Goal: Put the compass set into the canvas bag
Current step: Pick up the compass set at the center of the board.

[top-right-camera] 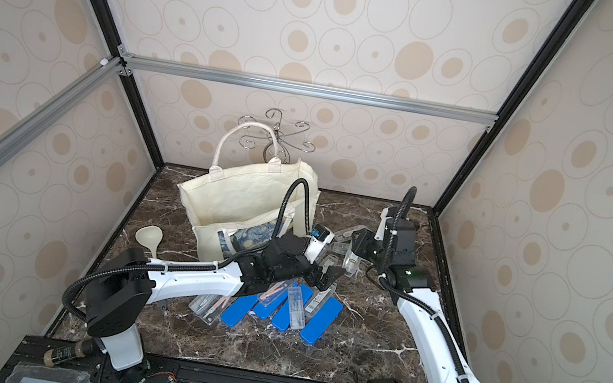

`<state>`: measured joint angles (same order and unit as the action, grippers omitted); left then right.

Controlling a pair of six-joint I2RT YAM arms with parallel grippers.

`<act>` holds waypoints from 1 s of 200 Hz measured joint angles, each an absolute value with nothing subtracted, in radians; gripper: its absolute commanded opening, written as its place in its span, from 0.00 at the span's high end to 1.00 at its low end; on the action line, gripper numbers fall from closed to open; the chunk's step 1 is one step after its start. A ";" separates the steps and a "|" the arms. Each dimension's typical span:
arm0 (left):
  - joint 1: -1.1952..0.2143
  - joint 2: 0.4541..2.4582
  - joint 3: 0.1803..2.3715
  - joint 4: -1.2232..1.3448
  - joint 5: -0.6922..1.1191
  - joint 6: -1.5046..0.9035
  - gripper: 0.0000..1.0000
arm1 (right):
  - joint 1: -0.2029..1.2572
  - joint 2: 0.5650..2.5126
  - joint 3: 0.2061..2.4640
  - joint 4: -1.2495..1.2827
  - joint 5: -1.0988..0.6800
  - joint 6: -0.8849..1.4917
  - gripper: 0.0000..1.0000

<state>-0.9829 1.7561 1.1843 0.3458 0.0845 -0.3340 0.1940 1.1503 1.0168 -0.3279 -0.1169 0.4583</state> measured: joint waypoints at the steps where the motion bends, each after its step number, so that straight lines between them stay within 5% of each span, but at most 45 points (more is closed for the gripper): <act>1: -0.983 1.758 1.186 0.348 0.086 -0.336 0.03 | 0.194 1.148 1.016 -0.328 -0.118 0.459 0.56; 200: -0.970 1.876 1.283 0.538 0.246 -0.483 0.85 | 0.189 1.052 0.983 -0.287 -0.202 0.508 0.56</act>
<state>-0.9695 1.8759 1.2835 0.5381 0.2459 -0.4831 0.1886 1.0519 0.9829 -0.2867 -0.2024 0.5076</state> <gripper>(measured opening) 0.217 0.464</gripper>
